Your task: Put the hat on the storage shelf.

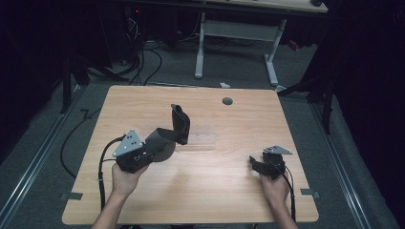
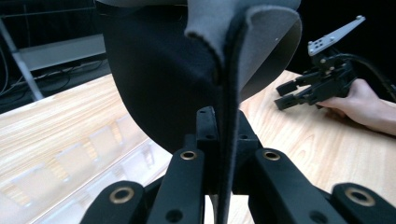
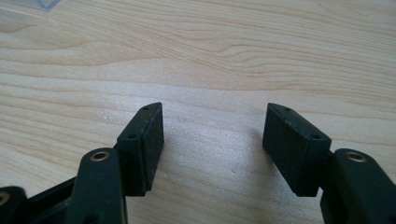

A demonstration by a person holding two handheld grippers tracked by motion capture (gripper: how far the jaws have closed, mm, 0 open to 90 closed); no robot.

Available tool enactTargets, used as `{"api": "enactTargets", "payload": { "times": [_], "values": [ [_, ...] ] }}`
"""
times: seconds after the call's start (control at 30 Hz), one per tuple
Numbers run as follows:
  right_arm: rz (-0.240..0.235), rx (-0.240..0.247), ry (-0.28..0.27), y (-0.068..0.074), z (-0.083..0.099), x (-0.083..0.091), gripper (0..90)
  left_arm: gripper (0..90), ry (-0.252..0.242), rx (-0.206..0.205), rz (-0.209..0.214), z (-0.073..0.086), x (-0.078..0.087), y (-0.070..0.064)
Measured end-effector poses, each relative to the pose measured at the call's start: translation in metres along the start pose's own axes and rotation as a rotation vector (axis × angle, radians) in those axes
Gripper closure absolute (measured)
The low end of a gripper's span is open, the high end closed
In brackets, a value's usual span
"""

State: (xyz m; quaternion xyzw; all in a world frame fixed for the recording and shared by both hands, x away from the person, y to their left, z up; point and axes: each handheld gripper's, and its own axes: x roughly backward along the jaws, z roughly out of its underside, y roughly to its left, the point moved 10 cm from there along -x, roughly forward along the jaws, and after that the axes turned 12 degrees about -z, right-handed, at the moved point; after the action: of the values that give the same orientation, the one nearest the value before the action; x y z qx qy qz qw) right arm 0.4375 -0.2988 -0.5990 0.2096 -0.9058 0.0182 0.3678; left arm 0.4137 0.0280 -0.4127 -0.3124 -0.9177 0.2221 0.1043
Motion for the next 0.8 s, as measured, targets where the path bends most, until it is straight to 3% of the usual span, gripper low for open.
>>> {"api": "enactTargets", "payload": {
  "times": [0.4, 0.8],
  "values": [
    [-0.001, -0.003, 0.000, 0.001, 0.000, -0.001, 38.6, 86.1, -0.074, 0.007, -0.076, -0.031, -0.002, 0.025],
    [-0.001, -0.004, 0.001, 0.001, 0.000, -0.001, 38.6, 86.1, -0.112, -0.043, -0.137, -0.044, -0.018, 0.048]
  ]
}}
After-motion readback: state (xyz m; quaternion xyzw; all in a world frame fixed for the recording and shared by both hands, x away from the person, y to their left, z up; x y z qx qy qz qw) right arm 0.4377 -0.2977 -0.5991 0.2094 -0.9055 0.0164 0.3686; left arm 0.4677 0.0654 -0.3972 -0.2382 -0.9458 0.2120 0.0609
